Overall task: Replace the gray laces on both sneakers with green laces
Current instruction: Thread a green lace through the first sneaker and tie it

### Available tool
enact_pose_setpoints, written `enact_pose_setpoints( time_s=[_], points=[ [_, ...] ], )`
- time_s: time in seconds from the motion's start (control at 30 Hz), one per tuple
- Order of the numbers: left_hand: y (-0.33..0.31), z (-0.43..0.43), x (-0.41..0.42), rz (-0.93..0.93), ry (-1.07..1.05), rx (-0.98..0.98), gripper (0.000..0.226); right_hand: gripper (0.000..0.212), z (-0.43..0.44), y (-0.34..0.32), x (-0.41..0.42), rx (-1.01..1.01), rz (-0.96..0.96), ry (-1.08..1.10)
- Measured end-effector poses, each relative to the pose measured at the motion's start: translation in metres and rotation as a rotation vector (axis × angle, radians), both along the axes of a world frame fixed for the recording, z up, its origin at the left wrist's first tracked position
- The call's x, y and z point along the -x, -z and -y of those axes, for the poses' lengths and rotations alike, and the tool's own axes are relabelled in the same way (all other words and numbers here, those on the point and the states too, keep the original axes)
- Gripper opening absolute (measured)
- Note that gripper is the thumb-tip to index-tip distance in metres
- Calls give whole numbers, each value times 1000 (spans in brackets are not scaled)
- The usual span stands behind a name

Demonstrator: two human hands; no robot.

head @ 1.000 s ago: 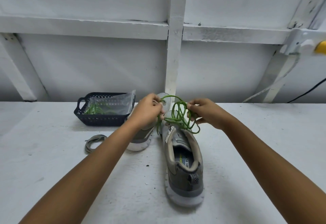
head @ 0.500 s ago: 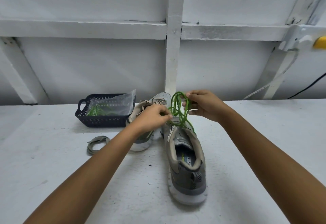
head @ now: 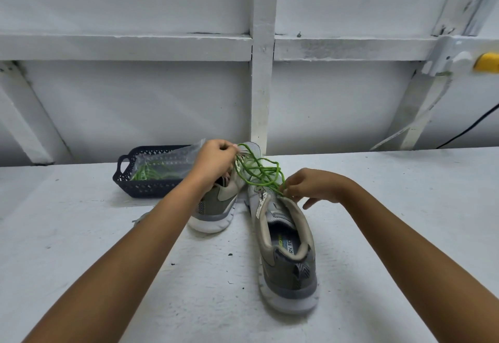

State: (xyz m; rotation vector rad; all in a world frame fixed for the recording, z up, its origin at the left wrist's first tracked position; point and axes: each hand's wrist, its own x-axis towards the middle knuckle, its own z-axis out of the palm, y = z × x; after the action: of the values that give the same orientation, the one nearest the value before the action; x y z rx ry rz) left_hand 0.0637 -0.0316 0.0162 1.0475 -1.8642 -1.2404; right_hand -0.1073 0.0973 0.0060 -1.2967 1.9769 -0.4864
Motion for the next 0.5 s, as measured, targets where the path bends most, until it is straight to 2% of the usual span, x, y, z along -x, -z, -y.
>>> enact_pose_setpoints(
  time_s=[0.13, 0.2, 0.3, 0.4, 0.5],
  points=[
    [-5, 2, 2, -179, -39, -130, 20, 21, 0, -2, 1, 6, 51, -5],
    [-8, 5, 3, -257, -63, -179, 13, 18, 1, -3, 3, 2, 3, -1],
    [-9, 9, 4, -336, -87, -210, 23, 17, 4, -3, 4, 67, 11, 74],
    [-8, 9, 3, -352, -64, -209, 31, 24, 6, -6, 4, 225, 152, 261],
    [-5, 7, 2, -290, -40, -188, 26, 23, 5, -10, 5, 344, 405, 358]
  ],
)
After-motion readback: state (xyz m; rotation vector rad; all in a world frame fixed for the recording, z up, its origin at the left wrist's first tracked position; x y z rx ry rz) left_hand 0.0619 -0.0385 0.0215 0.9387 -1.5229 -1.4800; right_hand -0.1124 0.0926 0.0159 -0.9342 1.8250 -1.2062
